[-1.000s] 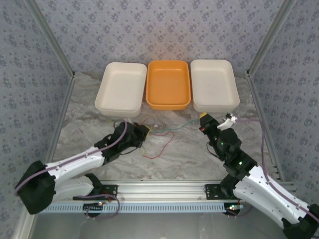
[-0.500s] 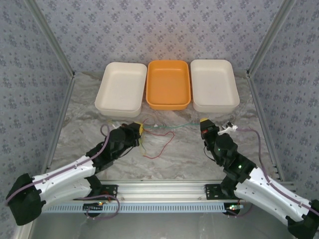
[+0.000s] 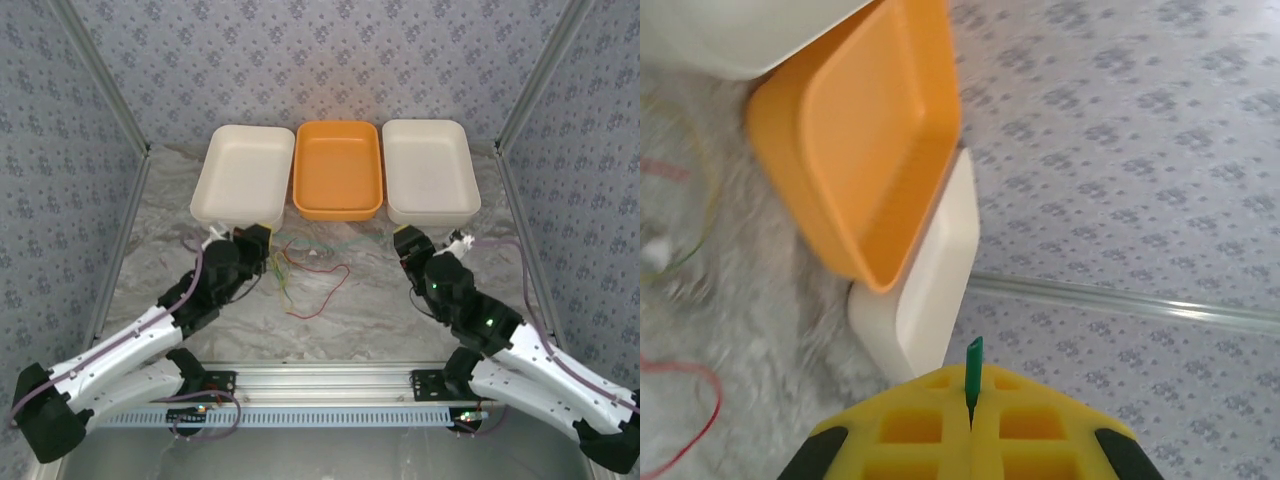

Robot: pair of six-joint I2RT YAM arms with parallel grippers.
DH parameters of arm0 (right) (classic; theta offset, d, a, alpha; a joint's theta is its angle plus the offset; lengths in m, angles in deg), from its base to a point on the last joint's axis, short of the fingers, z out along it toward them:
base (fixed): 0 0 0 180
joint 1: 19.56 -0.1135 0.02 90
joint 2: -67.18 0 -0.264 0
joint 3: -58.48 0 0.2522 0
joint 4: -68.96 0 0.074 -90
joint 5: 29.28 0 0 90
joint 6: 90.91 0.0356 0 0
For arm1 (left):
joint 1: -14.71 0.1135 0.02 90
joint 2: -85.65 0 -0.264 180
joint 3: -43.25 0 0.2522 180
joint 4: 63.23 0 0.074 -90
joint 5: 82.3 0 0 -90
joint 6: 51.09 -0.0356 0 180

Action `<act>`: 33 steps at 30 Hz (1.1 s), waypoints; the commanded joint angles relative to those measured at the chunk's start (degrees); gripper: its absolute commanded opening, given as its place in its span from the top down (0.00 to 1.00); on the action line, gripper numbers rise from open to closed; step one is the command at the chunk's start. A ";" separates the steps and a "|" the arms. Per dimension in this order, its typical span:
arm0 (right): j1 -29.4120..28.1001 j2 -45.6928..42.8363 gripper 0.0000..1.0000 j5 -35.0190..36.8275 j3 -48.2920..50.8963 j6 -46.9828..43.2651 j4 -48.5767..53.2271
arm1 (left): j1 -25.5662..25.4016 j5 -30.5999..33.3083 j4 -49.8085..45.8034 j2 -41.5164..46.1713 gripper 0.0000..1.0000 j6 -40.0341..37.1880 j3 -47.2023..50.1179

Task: Untangle the cables

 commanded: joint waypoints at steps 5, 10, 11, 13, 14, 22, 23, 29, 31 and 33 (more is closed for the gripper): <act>0.34 -1.49 0.38 -1.59 -11.75 -21.33 13.22 | 8.07 -7.62 -2.89 0.08 1.00 -16.66 -5.12; 0.34 -3.49 0.38 -3.82 -14.58 -27.69 15.56 | 14.24 -0.41 -4.17 3.75 1.00 -17.70 -3.56; 0.34 -3.92 0.39 -4.27 -14.44 -28.05 15.51 | 15.36 1.83 -4.30 4.43 1.00 -16.79 -2.92; 0.34 -4.16 0.39 -5.70 -13.99 -28.97 15.24 | 18.14 6.19 -5.22 4.92 1.00 -14.69 -2.59; 0.34 -3.97 0.39 -6.42 -13.71 -29.13 15.10 | 19.32 7.80 -6.94 4.58 1.00 -14.04 -3.47; 0.25 -2.05 0.39 -8.56 -11.66 -29.70 13.50 | 28.84 18.08 -23.13 -10.09 1.00 -3.94 -15.78; 0.25 -1.97 0.39 -8.56 -11.71 -30.04 13.49 | 29.97 17.43 -26.73 -13.03 1.00 -2.06 -18.89; 0.34 -1.70 0.38 -8.37 -11.23 -31.02 13.57 | 32.14 18.47 -36.82 -30.39 1.00 0.58 -34.86; 0.43 -1.78 0.38 -7.86 -11.00 -30.94 14.00 | 32.14 19.85 -40.69 -35.63 1.00 1.88 -39.09; 0.47 -1.95 0.38 -7.47 -10.79 -30.89 14.26 | 32.14 20.86 -43.66 -39.87 1.00 2.92 -42.41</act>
